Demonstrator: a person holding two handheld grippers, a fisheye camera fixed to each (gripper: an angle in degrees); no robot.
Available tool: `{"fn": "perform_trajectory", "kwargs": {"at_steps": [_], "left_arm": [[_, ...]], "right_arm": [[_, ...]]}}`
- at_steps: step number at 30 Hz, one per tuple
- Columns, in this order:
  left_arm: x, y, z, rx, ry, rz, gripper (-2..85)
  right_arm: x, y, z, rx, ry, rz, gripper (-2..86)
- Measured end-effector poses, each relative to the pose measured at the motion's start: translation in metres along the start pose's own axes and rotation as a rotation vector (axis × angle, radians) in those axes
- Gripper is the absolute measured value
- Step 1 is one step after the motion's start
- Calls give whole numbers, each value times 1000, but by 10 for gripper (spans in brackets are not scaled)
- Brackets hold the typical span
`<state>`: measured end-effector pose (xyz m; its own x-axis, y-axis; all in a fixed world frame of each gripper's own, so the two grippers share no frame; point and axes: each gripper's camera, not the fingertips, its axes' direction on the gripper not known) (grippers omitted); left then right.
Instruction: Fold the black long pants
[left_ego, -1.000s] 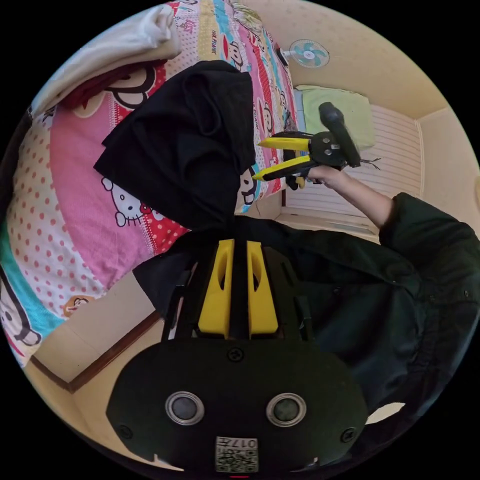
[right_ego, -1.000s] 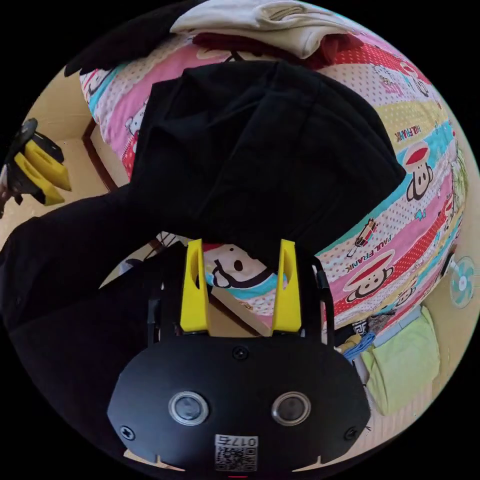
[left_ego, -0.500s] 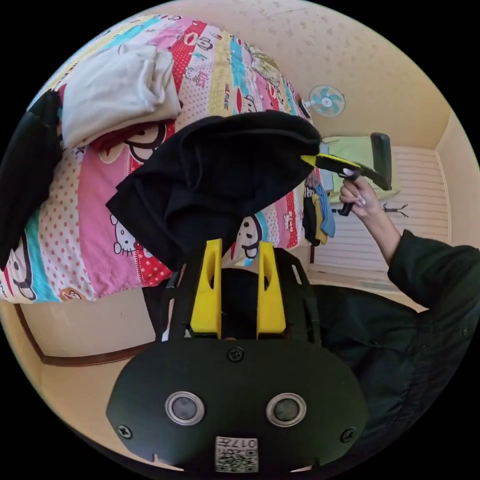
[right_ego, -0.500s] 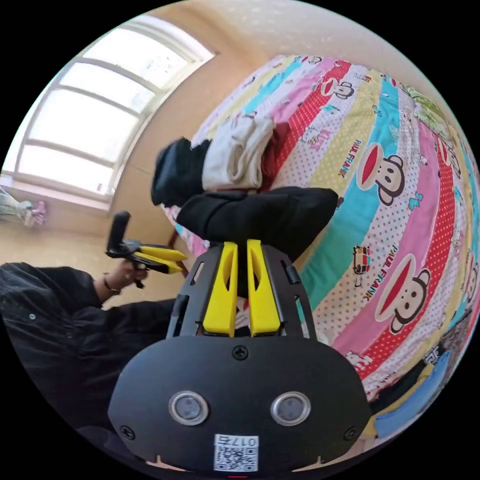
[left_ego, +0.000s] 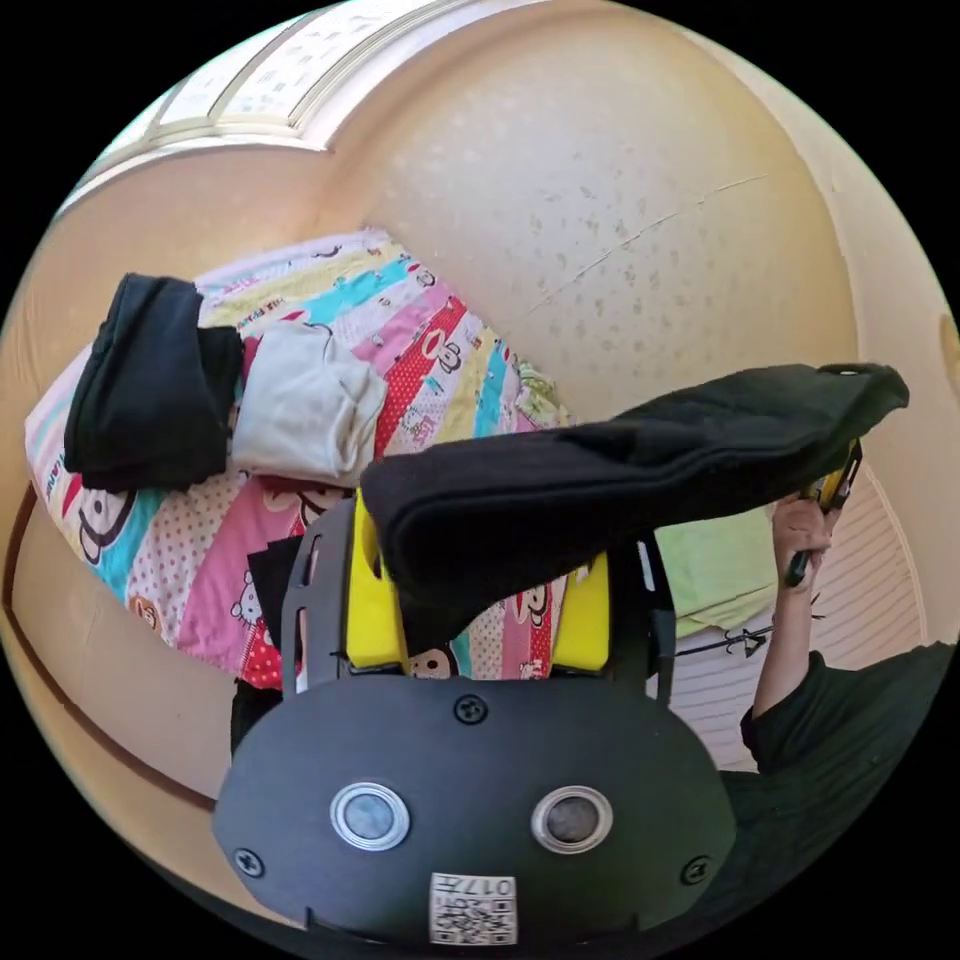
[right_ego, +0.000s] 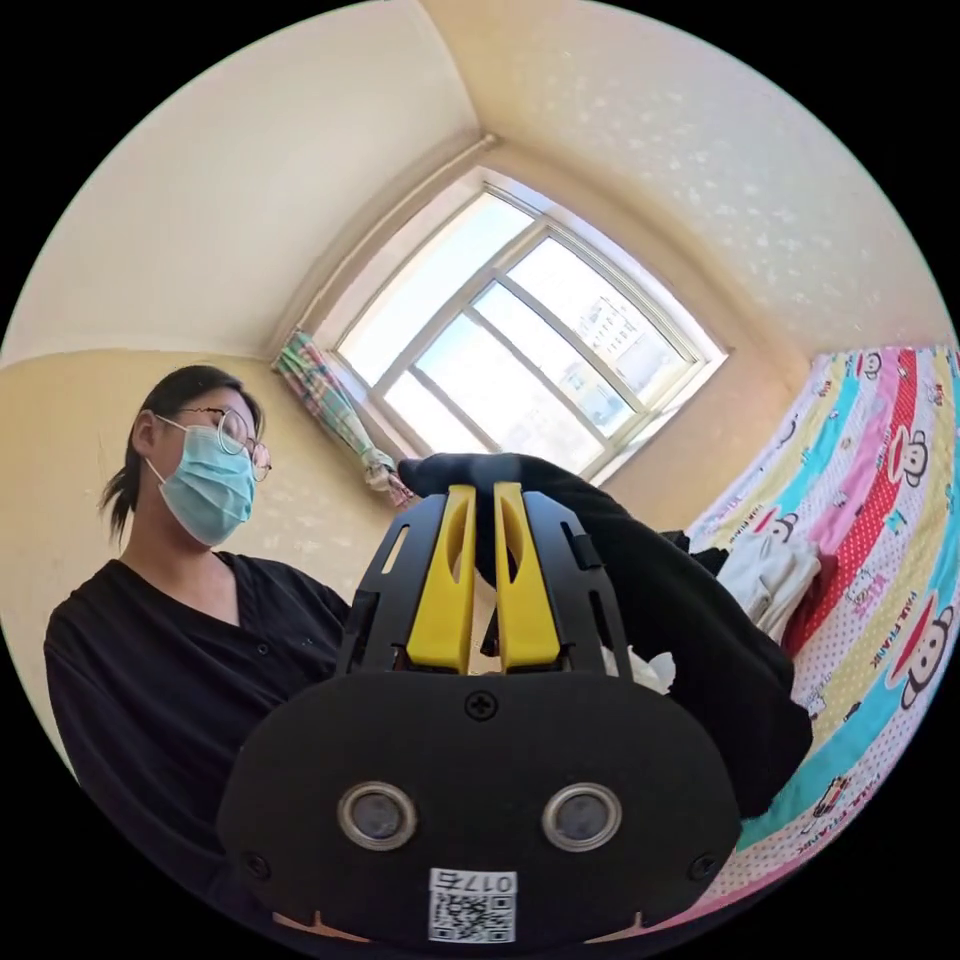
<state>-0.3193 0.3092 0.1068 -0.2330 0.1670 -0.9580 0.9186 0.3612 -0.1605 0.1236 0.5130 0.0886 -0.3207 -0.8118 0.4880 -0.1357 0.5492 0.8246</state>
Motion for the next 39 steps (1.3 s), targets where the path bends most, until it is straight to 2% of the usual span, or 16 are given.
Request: {"fn": "perform_trajectory", "kwargs": {"at_steps": [5, 7, 9, 11, 13, 15, 18, 20, 24, 27, 29, 32, 35, 37, 39], "left_arm": [[61, 34, -87, 274, -108, 211, 207], [85, 44, -98, 335, -20, 368, 186], [112, 46, -67, 236, 77, 529, 184], [121, 38, -42, 140, 131, 462, 184], [135, 43, -47, 217, 295, 485, 165], [175, 57, -74, 350, 376, 586, 95], [200, 56, -131, 543, 483, 556, 43], [200, 41, -162, 610, 558, 478, 38], [198, 9, -206, 644, 804, 451, 24], [203, 27, -230, 741, 834, 466, 19], [206, 41, -242, 812, 879, 502, 18], [222, 58, -261, 921, 845, 587, 19], [237, 47, -262, 934, 846, 608, 24], [247, 31, -251, 933, 819, 640, 29], [261, -4, -216, 914, 686, 640, 34]], "right_arm": [[-109, -7, -38, 51, -62, -188, 32], [-142, -5, -48, 70, -106, -259, 31], [-170, -5, -58, 103, -167, -309, 30], [-200, -9, -71, 140, -256, -368, 29], [-220, -15, -82, 167, -286, -382, 28], [-241, -24, -94, 188, -276, -413, 28], [-271, -38, -126, 247, -242, -417, 27], [-296, -41, -156, 289, -204, -481, 26], [-321, -29, -188, 297, -128, -546, 24], [-342, 2, -201, 367, -57, -578, 21], [-360, 25, -211, 485, 31, -607, 19], [-377, 29, -217, 562, 102, -661, 19], [-379, 10, -229, 607, 161, -682, 17], [-368, -12, -238, 639, 281, -605, 17], [-342, -44, -252, 655, 419, -484, 18]]}}
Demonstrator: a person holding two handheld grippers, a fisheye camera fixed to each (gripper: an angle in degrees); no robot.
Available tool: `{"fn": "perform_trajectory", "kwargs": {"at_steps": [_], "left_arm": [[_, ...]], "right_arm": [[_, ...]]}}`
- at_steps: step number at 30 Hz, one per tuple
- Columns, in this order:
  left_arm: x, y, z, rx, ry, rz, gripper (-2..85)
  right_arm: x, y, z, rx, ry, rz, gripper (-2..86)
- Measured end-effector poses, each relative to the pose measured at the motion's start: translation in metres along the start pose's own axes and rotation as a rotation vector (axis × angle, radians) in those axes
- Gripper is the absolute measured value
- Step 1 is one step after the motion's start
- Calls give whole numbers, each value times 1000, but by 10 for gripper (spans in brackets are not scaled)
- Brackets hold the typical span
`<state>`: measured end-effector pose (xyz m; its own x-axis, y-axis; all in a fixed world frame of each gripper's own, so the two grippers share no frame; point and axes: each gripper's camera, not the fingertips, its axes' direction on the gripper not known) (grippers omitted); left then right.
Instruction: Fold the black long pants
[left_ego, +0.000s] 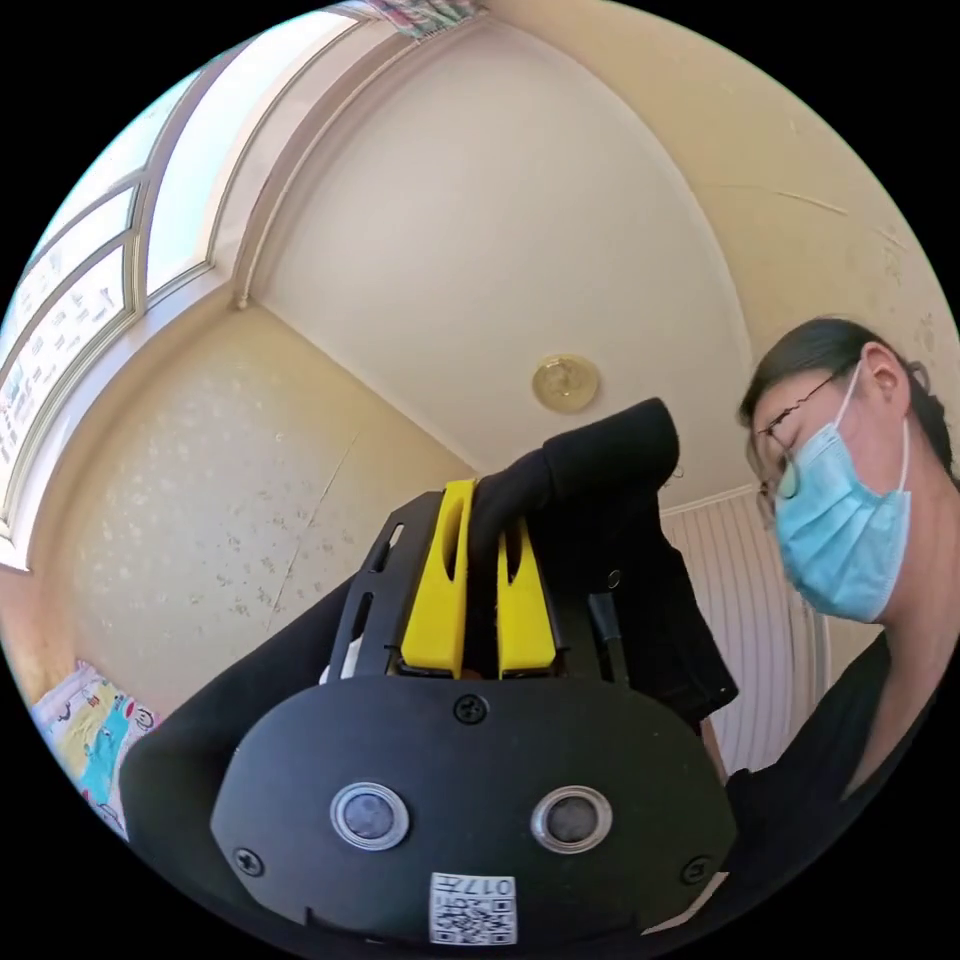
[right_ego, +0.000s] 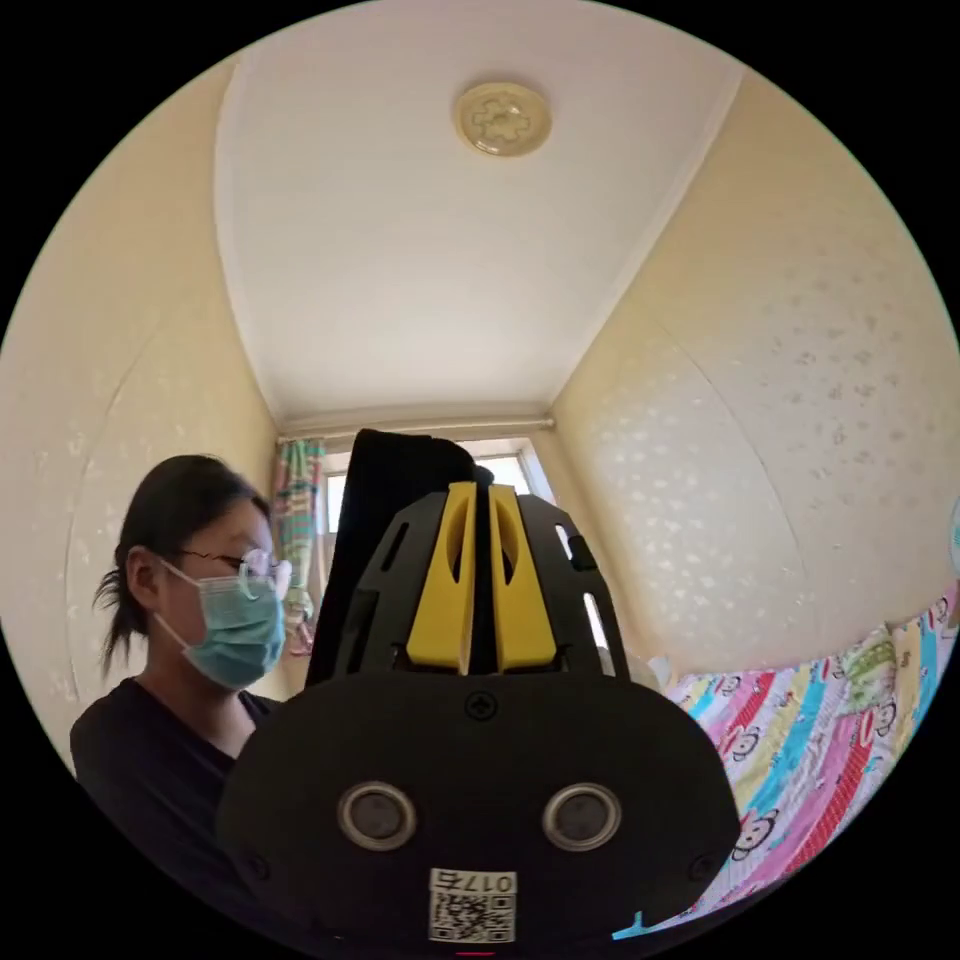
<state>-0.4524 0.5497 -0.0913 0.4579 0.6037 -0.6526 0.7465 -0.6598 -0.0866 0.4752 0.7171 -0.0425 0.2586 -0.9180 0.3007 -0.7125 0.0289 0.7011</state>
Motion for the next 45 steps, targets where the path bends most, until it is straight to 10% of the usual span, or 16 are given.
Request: {"fn": "perform_trajectory", "kwargs": {"at_steps": [4, 10, 21, 41, 45], "left_arm": [[-94, 48, 99, -196, -148, -40, 43], [-365, 270, 235, -1029, -604, -219, 74], [-432, 679, -152, -2012, -544, -319, 72], [-337, 764, -213, -2144, -198, -629, 82], [-308, 761, -176, -2148, -99, -519, 85]], "right_arm": [[152, -18, 74, -149, 372, 0, 23], [433, 57, 113, -438, 831, 476, 46], [542, 440, -81, -1079, 1006, 1119, 64], [550, 548, -150, -1326, 490, 1070, 17], [554, 522, -182, -1246, 670, 1063, 44]]}}
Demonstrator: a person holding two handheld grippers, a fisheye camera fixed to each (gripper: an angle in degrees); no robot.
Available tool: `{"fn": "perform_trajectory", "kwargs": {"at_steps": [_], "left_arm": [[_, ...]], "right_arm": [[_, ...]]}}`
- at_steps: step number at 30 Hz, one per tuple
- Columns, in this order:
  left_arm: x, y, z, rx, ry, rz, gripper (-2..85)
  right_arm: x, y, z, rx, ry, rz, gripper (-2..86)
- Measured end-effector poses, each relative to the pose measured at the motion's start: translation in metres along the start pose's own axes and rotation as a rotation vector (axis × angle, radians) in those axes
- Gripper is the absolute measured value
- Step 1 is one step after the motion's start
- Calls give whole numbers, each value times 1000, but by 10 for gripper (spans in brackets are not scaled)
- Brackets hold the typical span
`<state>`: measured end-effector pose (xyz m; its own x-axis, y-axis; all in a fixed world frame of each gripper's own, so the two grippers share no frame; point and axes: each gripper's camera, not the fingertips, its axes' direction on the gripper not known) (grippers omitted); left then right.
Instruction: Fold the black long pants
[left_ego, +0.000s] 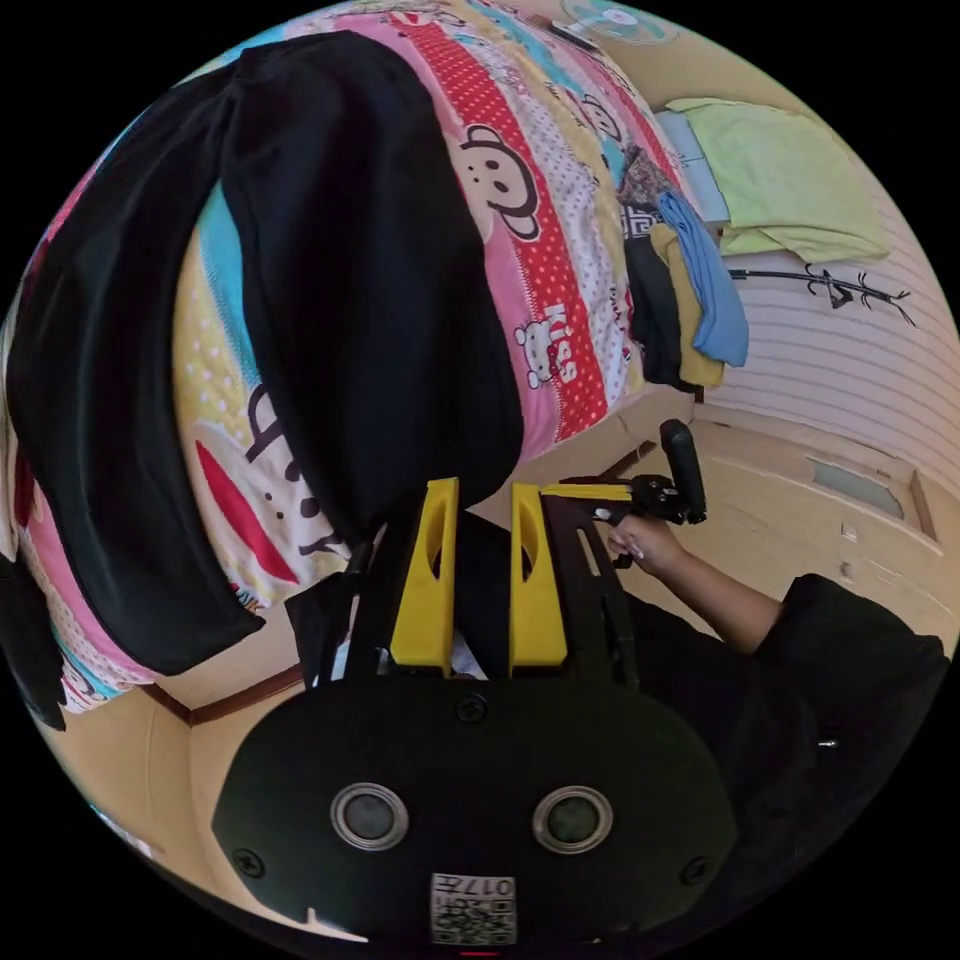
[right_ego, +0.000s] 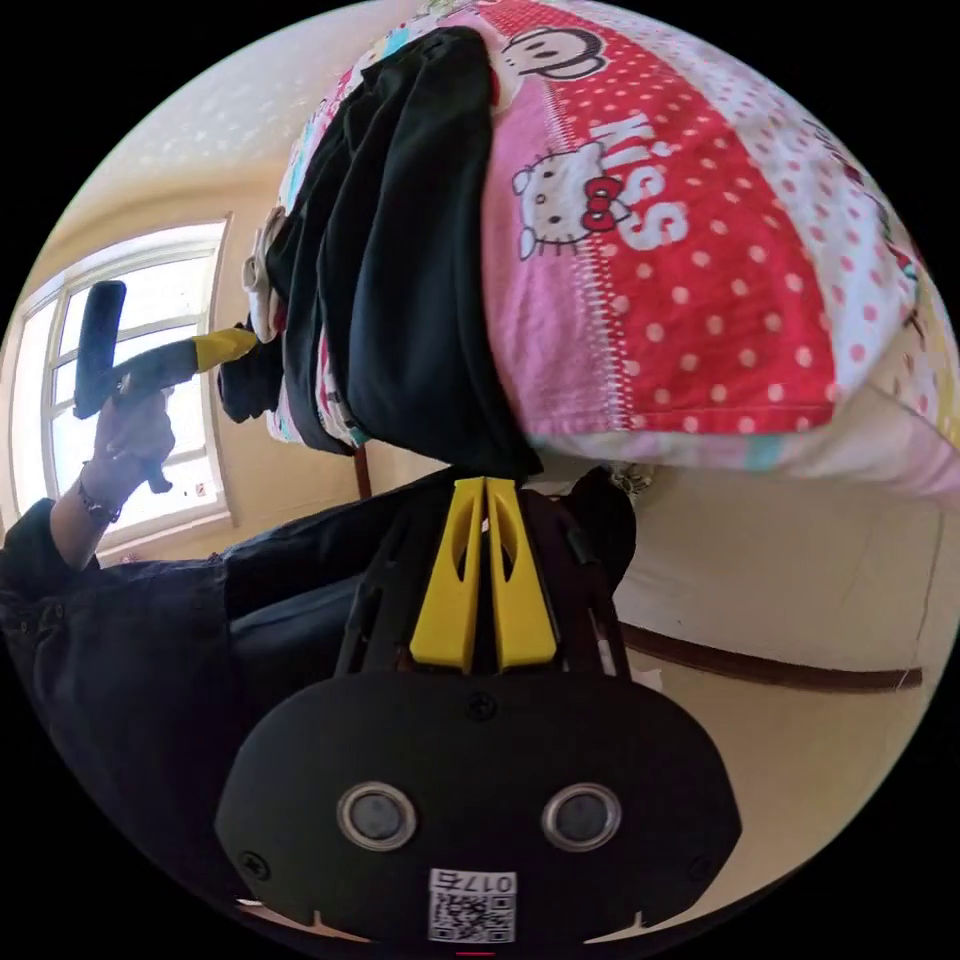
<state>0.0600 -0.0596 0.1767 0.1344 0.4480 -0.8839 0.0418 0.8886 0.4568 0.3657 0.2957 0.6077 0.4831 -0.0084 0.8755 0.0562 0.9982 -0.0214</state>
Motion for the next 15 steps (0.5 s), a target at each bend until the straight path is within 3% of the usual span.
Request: {"fn": "perform_trajectory", "kwargs": {"at_steps": [4, 10, 15], "left_arm": [[10, -2, 3, -23, 26, -17, 85], [-3, 22, 0, -77, 34, -96, 87], [0, 37, -21, -143, 65, -75, 123]], "right_arm": [[26, -23, 8, -27, -49, 64, 127], [30, -53, 39, -106, -157, 154, 50], [17, -21, 0, -56, -323, -63, 26]]}}
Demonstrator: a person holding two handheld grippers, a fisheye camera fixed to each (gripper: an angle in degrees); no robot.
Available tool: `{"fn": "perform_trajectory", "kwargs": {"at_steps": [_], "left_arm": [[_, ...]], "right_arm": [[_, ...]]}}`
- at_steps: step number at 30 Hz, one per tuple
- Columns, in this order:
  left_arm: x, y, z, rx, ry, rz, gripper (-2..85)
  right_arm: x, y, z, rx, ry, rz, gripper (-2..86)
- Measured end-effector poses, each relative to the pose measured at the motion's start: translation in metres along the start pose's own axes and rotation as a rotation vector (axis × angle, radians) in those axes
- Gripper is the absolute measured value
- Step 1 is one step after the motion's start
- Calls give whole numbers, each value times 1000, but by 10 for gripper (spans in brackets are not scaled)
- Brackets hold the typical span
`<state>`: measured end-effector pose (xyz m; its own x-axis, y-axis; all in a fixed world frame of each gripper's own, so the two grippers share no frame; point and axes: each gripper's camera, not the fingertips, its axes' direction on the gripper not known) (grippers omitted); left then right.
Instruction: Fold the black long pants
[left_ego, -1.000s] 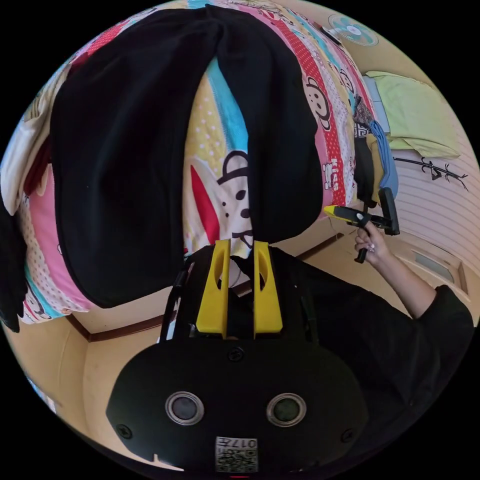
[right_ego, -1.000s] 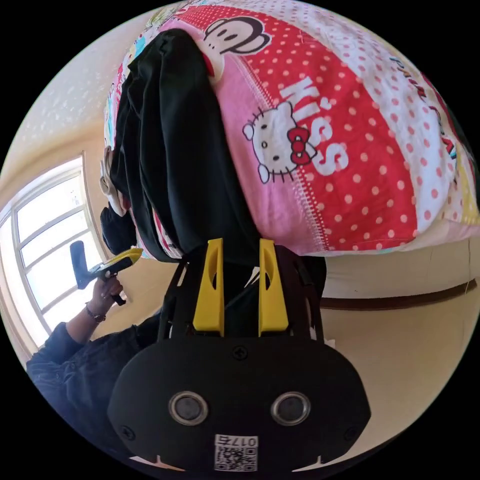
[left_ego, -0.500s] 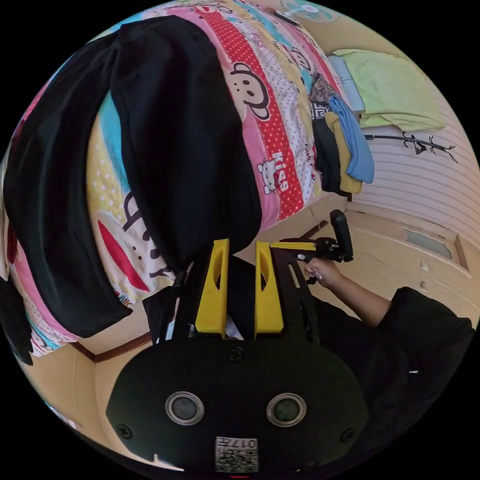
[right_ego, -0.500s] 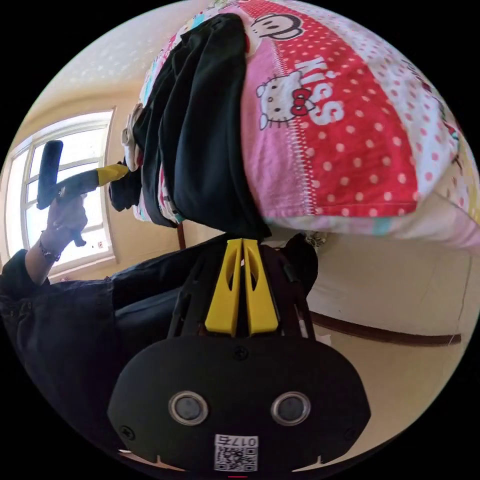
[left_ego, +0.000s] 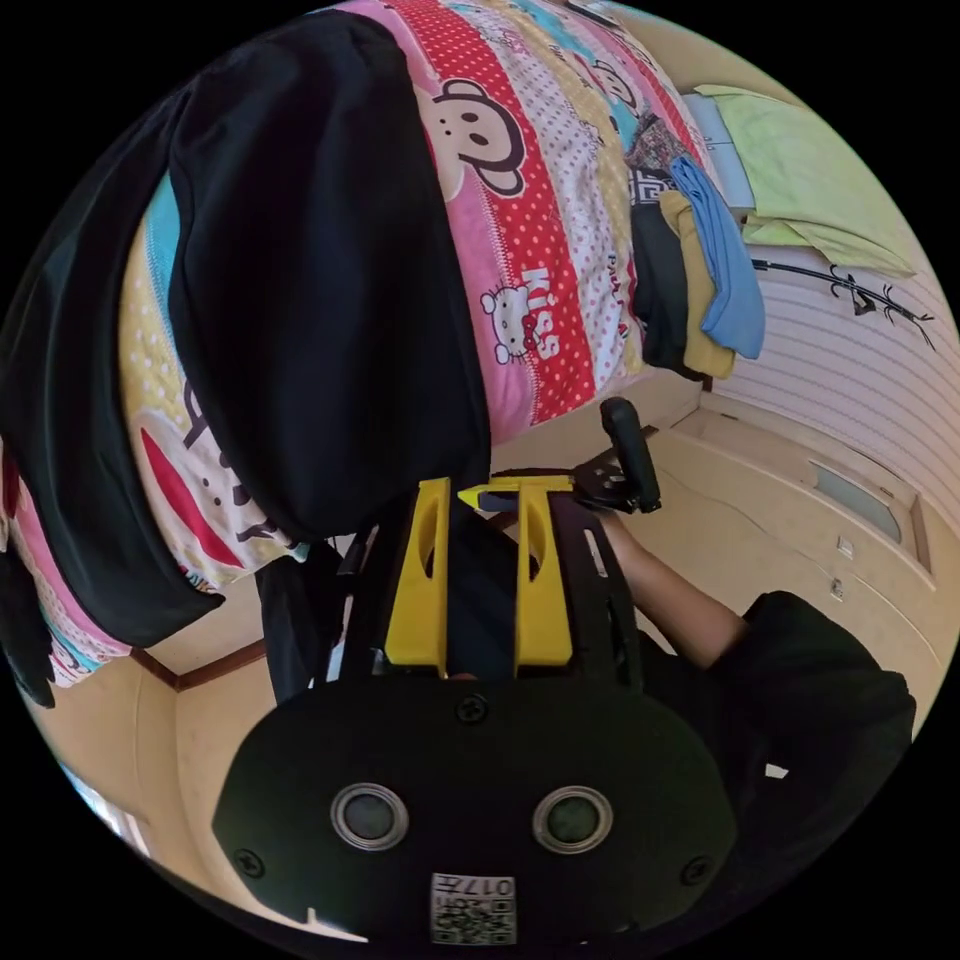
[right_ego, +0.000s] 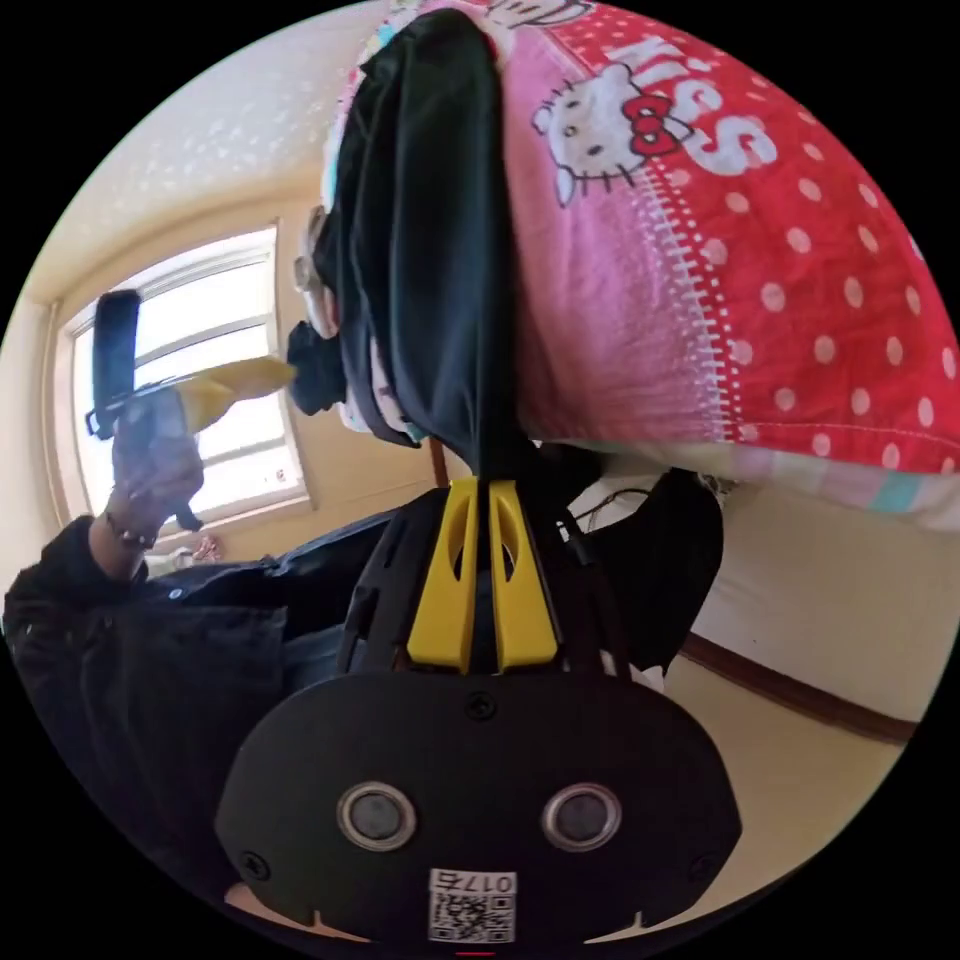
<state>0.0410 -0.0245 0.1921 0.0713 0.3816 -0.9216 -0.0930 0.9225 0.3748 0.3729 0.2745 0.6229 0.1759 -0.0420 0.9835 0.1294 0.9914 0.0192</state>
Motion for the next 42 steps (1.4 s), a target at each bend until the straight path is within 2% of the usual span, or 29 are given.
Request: {"fn": "perform_trajectory", "kwargs": {"at_steps": [2, 4, 7, 10, 11, 13, 15, 18, 24, 26, 31, 33, 35, 37, 40, 42], "left_arm": [[10, 2, -4, -33, 32, 11, 144], [25, 3, -8, -58, 26, 34, 158], [53, 8, -20, -94, -24, 73, 163], [68, 19, -36, -155, -240, 62, 92], [71, 27, -44, -160, -304, 105, 59], [68, 44, -63, -133, -302, 130, 33], [51, 69, -98, -59, -193, 124, 19], [19, 101, -143, 24, -46, 71, 10], [-34, 156, -222, 171, 185, 9, 5], [-45, 168, -239, 202, 241, -6, 5], [-74, 201, -286, 288, 390, -18, 5], [-93, 213, -308, 320, 467, 5, 5], [-109, 223, -325, 353, 522, 23, 4], [-131, 236, -341, 403, 612, 27, 3], [-182, 264, -355, 456, 873, -11, 1], [-230, 300, -360, 543, 1092, -98, -1]], "right_arm": [[-22, 26, -36, 114, -140, -142, 22], [-46, 36, -55, 164, -179, -225, 21], [-99, 34, -59, 122, -89, -373, 20], [-134, 27, -45, 50, 9, -503, 21], [-132, 23, -41, 18, -25, -485, 21], [-125, 17, -40, -51, -115, -469, 21], [-124, 14, -48, -122, -152, -496, 19], [-124, -11, -78, -112, 28, -477, 28], [-164, -189, -132, 103, 273, -339, 145], [-174, -275, -132, 176, 400, -202, 166], [-150, -387, -95, 332, 262, 53, 162], [-148, -408, -71, 353, 310, 93, 121], [-167, -421, -47, 438, 363, 58, 44], [-197, -429, -24, 467, 373, -54, 34], [-254, -451, 31, 432, 385, -217, 28], [-282, -468, 70, 417, 354, -248, 27]]}}
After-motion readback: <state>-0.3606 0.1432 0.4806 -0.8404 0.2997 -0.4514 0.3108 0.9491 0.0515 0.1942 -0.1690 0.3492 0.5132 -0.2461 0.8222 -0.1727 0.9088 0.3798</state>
